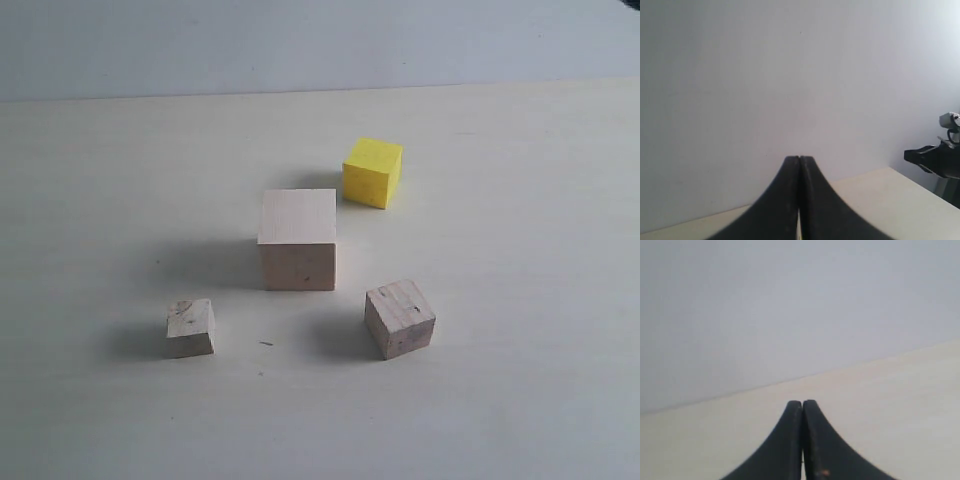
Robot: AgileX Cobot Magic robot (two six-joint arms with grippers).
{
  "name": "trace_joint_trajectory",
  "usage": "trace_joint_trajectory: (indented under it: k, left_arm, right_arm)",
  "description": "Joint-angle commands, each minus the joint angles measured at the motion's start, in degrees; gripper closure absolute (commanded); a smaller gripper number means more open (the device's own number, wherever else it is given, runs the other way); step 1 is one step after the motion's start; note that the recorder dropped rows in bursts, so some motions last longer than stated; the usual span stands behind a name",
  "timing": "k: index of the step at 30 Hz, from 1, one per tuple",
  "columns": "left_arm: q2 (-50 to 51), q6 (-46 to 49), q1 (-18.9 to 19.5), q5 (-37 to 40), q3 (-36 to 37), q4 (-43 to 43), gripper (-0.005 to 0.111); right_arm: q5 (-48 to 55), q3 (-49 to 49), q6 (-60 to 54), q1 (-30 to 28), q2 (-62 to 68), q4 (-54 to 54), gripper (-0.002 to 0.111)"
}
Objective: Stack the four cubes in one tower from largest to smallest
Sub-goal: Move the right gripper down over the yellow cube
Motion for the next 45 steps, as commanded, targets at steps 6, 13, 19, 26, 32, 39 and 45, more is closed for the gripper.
trace_joint_trajectory:
  k: [6, 13, 19, 26, 32, 39, 45]
  left_arm:
    - [-0.22, -0.57, 0.11, 0.71, 0.16, 0.36, 0.107]
    - [-0.22, -0.36, 0.11, 1.96, 0.16, 1.32, 0.107]
    - [-0.22, -0.36, 0.11, 2.09, 0.16, 1.46, 0.107]
    - [-0.12, -2.03, 0.11, 3.49, 0.16, 1.07, 0.107]
    - [0.51, -3.98, 0.11, 4.96, 0.16, 1.00, 0.107]
    - [0.51, -3.47, 0.11, 5.24, 0.16, 1.00, 0.107]
    - [0.51, -3.71, 0.11, 8.62, 0.16, -0.50, 0.107]
  right_arm:
    - [28.30, -0.42, -54.20, -0.01, 0.52, 19.72, 0.108]
    - [26.59, -0.42, -123.30, 0.70, 0.62, 83.75, 0.108]
    - [9.19, -0.42, -132.57, 1.15, 0.62, 107.85, 0.108]
    - [-0.01, -0.42, -116.72, 1.15, 0.88, 106.43, 0.108]
    - [-0.39, -0.42, -115.36, 1.15, 0.89, 109.13, 0.108]
    - [-4.45, -0.42, -115.75, 1.15, 0.17, 110.51, 0.108]
    - [-5.89, -0.42, -115.34, 1.15, 0.28, 123.48, 0.108]
